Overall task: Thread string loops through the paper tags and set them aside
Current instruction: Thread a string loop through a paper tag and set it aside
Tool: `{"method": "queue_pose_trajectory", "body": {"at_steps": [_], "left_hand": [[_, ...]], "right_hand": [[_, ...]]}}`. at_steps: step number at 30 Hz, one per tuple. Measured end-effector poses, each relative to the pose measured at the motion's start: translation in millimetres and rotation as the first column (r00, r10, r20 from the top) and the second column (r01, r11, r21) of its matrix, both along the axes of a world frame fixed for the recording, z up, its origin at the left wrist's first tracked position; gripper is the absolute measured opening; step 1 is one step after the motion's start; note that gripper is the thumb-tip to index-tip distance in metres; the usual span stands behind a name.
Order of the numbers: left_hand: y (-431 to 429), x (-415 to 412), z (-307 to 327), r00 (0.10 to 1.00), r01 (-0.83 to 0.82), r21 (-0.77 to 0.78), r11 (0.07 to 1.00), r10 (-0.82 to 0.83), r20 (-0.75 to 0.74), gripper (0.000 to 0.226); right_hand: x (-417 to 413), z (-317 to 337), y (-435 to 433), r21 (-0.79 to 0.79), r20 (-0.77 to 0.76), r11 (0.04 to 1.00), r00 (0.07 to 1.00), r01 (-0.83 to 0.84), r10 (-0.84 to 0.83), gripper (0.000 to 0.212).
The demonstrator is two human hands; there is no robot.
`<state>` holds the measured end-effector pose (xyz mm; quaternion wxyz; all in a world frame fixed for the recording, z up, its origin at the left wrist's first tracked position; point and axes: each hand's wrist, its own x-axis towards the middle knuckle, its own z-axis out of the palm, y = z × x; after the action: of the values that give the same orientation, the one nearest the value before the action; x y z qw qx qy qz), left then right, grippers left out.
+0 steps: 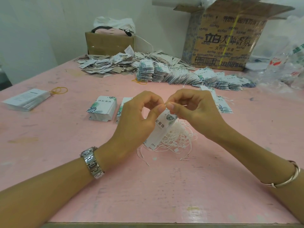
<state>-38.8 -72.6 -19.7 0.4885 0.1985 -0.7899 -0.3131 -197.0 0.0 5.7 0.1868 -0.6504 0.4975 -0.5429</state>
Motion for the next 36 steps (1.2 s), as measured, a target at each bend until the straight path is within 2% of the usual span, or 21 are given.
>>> {"method": "queue_pose_trajectory", "body": {"at_steps": [4, 8, 10, 12, 15, 17, 19, 21, 24, 27, 29, 32, 36], "left_hand": [[-0.5, -0.1, 1.8, 1.000, 0.000, -0.007, 1.000, 0.001, 0.009, 0.007], [-1.3, -3.0, 7.9, 1.000, 0.017, -0.006, 1.000, -0.017, -0.024, 0.004], [-4.4, -3.2, 9.1, 0.999, 0.035, 0.007, 0.999, -0.035, -0.026, 0.013], [-9.7, -2.1, 8.4, 0.997, 0.070, 0.016, 0.997, -0.070, 0.032, 0.027], [-18.6, 0.4, 5.0, 0.969, 0.116, 0.045, 0.992, -0.123, 0.213, 0.048], [-24.2, 2.5, 3.3, 0.939, 0.149, 0.119, 0.982, -0.178, 0.293, 0.052], [-28.0, 4.6, 2.7, 0.918, 0.188, 0.202, 0.961, -0.245, 0.313, 0.055], [-29.7, 5.3, 3.6, 0.909, 0.197, 0.222, 0.955, -0.263, 0.325, 0.049], [-28.7, 3.7, 4.5, 0.923, 0.208, 0.217, 0.954, -0.265, 0.279, 0.029], [-28.9, 3.7, 6.1, 0.948, 0.203, 0.224, 0.953, -0.249, 0.197, 0.020], [-28.5, 4.7, 8.3, 0.951, 0.233, 0.283, 0.930, -0.279, 0.132, 0.019], [-28.9, 4.9, 9.8, 0.924, 0.355, 0.438, 0.826, -0.380, -0.034, 0.018], [-34.6, 3.0, 8.7, 0.946, 0.315, 0.549, 0.774, -0.299, -0.122, 0.032]], "right_hand": [[-0.4, 0.6, -1.3, 0.011, 0.014, 1.000, 1.000, -0.014, 0.014, 0.002], [-5.8, 7.7, -2.0, 0.062, 0.135, 0.996, 0.989, -0.065, 0.057, 0.011], [-8.4, 10.1, -2.4, 0.072, 0.200, 0.993, 0.977, -0.096, 0.080, 0.009], [-11.3, 11.8, -3.0, 0.085, 0.267, 0.989, 0.959, -0.120, 0.093, 0.009], [-15.4, 14.7, -4.3, 0.102, 0.380, 0.984, 0.920, -0.144, 0.095, 0.013], [-18.2, 17.7, -4.5, 0.087, 0.454, 0.984, 0.886, -0.154, 0.098, 0.012], [-20.8, 20.4, -4.3, 0.063, 0.524, 0.984, 0.844, -0.167, 0.110, 0.011], [-23.6, 22.5, -4.3, 0.042, 0.579, 0.984, 0.807, -0.174, 0.118, 0.011], [-25.5, 24.0, -5.3, 0.041, 0.646, 0.988, 0.758, -0.148, 0.087, 0.006], [-30.1, 22.8, -7.9, 0.052, 0.694, 0.993, 0.719, -0.103, 0.038, 0.004], [-34.5, 20.7, -10.8, 0.077, 0.705, 0.996, 0.709, -0.049, -0.020, 0.004], [-39.2, 13.8, -14.3, 0.152, 0.684, 0.987, 0.714, 0.060, -0.149, 0.007], [-39.5, 1.7, -15.6, 0.262, 0.582, 0.956, 0.768, 0.134, -0.267, 0.006]]}}
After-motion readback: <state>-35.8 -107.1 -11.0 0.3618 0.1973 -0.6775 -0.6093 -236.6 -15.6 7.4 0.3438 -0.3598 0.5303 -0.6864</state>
